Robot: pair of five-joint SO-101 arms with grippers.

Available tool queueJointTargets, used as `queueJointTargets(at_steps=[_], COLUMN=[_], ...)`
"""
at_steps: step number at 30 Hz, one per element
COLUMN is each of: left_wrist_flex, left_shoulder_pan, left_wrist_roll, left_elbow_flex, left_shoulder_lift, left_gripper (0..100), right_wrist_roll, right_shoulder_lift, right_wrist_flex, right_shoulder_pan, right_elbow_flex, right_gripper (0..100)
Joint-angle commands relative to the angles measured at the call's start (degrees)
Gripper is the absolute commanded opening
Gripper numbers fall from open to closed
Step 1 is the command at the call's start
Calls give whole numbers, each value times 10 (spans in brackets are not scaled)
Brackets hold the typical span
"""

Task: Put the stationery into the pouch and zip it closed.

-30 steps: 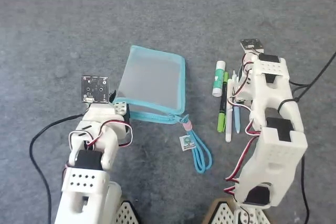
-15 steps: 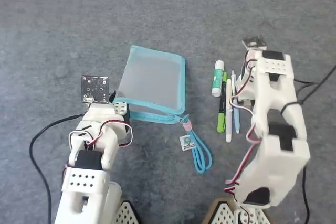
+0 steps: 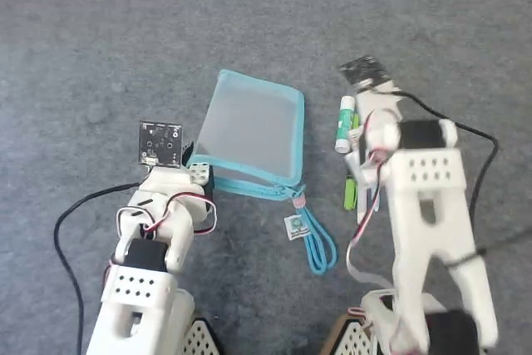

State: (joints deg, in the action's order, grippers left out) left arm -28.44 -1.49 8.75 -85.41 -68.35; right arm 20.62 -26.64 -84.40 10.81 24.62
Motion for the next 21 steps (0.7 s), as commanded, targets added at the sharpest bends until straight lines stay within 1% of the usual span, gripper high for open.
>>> queueJointTargets(at_steps=[1,4,9,13,15,18,21], left_wrist_flex=[24,25,25,25,25,25,32], left_shoulder_pan=[-5,-6,-11,-25,-24,-24,-25], left_wrist_roll=[11,11,11,11,11,11,11], left_elbow_flex=[13,14,14,14,14,13,13], left_shoulder_lift=[-5,-4,-4,-4,-4,-4,-4], left_gripper=[12,12,12,12,12,12,12], right_wrist_roll=[16,18,55,46,43,40,34], right_shoulder_lift=[-90,-125,-141,-136,-136,-124,-72], right_wrist_flex=[-66,-100,-160,-179,-179,-179,-180], right_shoulder_pan=[89,144,217,297,322,333,333], right_elbow_flex=[-9,-20,-62,-85,-91,-91,-93], right_gripper=[7,7,7,7,7,7,7])
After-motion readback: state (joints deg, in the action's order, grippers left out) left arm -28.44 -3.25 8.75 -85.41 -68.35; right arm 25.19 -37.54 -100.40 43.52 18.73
